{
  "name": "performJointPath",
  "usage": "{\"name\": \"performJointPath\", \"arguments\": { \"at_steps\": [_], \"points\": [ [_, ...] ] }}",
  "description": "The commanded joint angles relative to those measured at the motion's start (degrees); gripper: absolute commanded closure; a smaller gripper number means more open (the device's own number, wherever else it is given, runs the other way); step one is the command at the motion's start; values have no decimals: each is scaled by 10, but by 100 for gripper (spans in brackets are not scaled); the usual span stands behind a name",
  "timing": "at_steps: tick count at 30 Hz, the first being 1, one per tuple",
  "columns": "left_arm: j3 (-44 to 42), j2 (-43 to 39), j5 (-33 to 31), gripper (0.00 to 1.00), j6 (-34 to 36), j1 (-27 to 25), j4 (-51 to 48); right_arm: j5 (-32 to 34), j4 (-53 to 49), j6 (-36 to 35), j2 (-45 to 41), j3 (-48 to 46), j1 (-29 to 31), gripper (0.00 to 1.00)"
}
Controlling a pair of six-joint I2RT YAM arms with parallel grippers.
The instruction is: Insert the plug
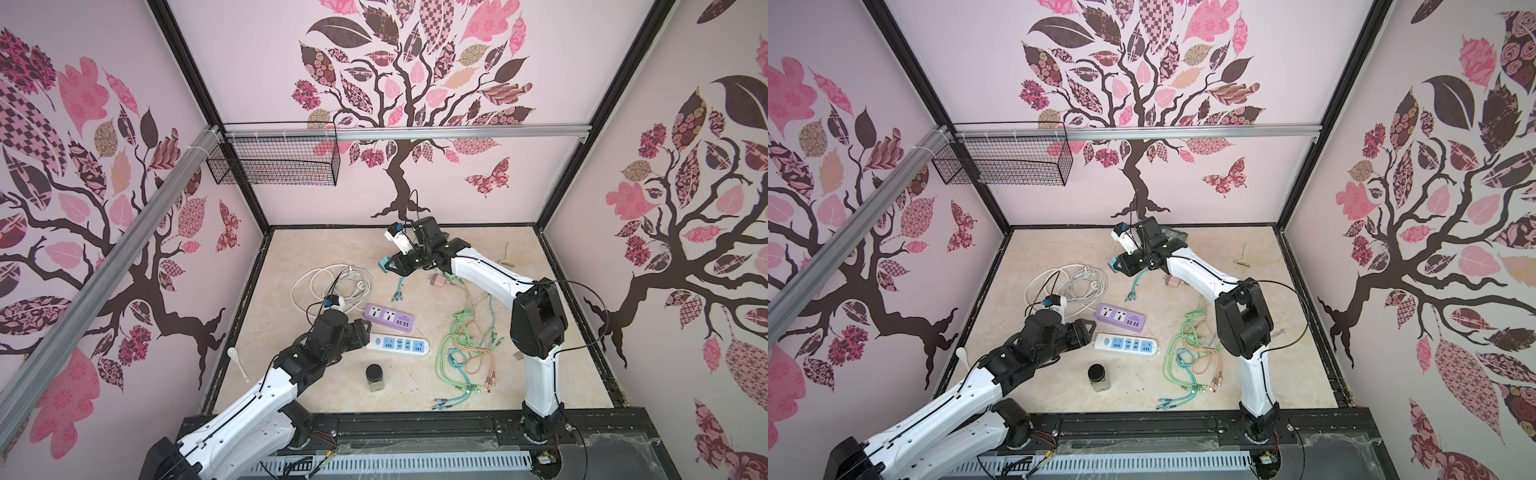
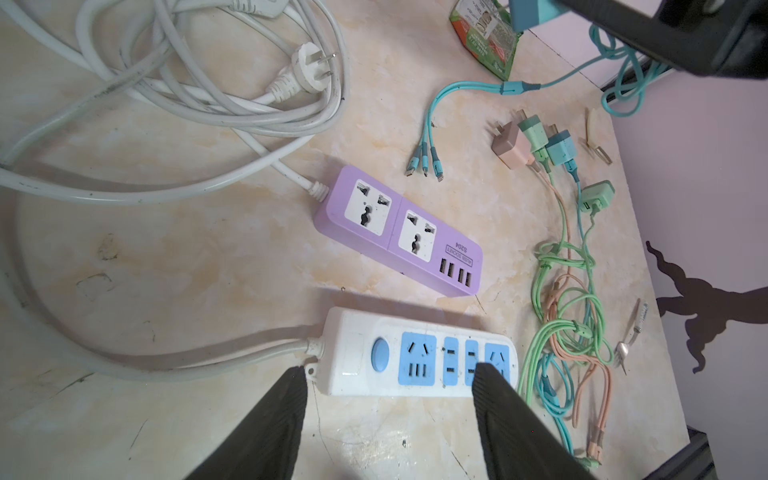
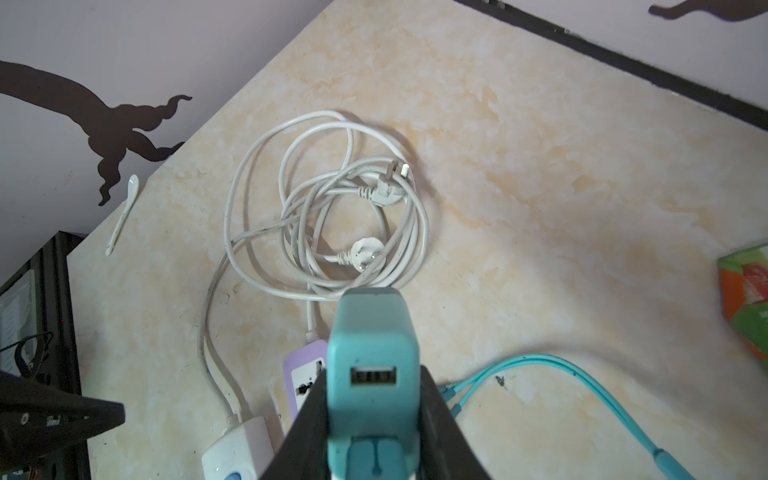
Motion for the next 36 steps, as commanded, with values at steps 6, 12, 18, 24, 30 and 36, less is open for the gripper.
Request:
{"name": "performJointPath", "arguments": {
  "at_steps": [6, 12, 18, 24, 30, 36],
  "points": [
    [3, 67, 73, 37, 4, 87, 87, 15, -53, -51, -18, -10, 25, 75],
    [18, 123, 87, 43, 18, 102, 105, 18, -54, -57, -15, -32, 41, 74],
    [23, 183, 108, 50, 11, 103, 152, 25, -52, -59, -18, -52, 51, 74],
    [49, 236, 111, 56, 23, 106, 164, 33, -55, -68, -19, -63, 61, 74],
    [68, 285, 134, 64, 20, 125, 182, 30, -55, -69, -20, -69, 64, 74],
    [84, 322, 160, 68, 22, 148, 191, 25, -54, -70, -19, -70, 66, 74]
  ]
}}
